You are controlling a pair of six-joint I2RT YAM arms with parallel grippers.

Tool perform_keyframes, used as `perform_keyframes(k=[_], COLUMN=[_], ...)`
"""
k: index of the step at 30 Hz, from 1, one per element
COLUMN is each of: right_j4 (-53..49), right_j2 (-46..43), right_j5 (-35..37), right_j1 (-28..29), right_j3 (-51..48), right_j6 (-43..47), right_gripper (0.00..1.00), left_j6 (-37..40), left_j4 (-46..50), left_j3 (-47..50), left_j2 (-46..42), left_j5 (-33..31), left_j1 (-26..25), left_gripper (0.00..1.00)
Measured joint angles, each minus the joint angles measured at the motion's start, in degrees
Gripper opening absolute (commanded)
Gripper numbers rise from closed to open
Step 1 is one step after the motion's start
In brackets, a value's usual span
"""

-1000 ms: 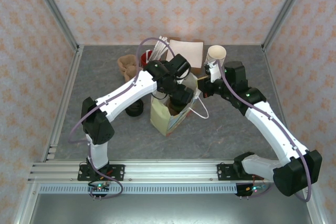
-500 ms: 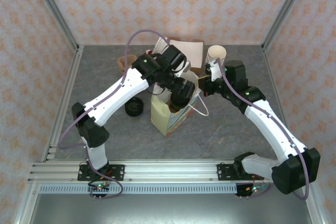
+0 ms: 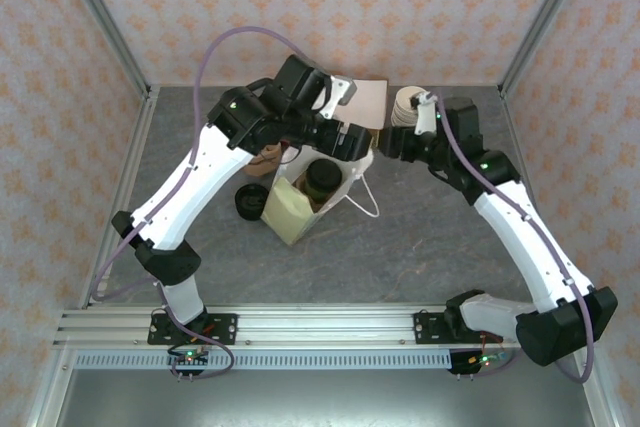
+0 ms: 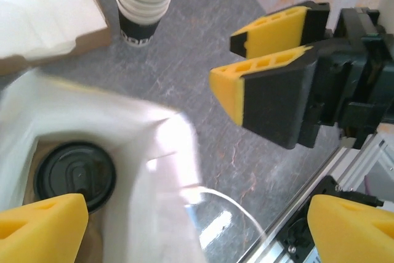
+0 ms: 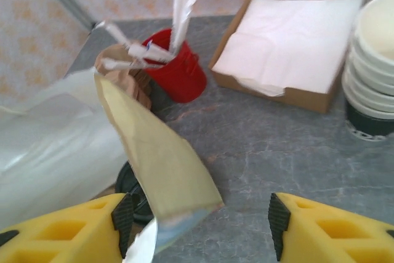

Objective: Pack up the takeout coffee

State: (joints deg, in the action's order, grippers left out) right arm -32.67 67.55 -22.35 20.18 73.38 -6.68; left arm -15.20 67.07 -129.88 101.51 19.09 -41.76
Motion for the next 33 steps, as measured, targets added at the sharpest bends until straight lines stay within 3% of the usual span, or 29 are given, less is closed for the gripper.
perform_keyframes(k=[10, 15, 21, 27, 33], right_j4=[-15.5, -21.9, -27.0, -29.5, -31.7], right_j2=[2.0, 7.3, 16.8, 23.8, 29.2], right_j5=[6.5, 6.7, 7.6, 9.1, 10.6], right_j1=[1.4, 6.4, 14.6, 21.4, 25.1], right_j3=[11.1, 18.0, 29.7, 35.1, 38.6], right_j6=[-23.6, -32.2, -35.9, -38.1, -39.9], right_gripper=[0.56, 0.52, 0.55, 0.58, 0.62], left_j6=[-0.3, -0.9, -5.6, -8.4, -8.9], left_j4=[-0.2, 3.1, 5.2, 5.7, 6.1], left_j3=[6.2, -2.8, -14.1, -7.9, -6.1], left_j2=[-3.2, -0.8, 0.5, -5.0, -8.1], left_j5=[1.8, 2.1, -1.9, -8.4, -9.3], left_j1=[4.1, 6.5, 13.9, 18.3, 20.1], left_gripper=[0.9, 0.91, 0.9, 0.91, 0.9])
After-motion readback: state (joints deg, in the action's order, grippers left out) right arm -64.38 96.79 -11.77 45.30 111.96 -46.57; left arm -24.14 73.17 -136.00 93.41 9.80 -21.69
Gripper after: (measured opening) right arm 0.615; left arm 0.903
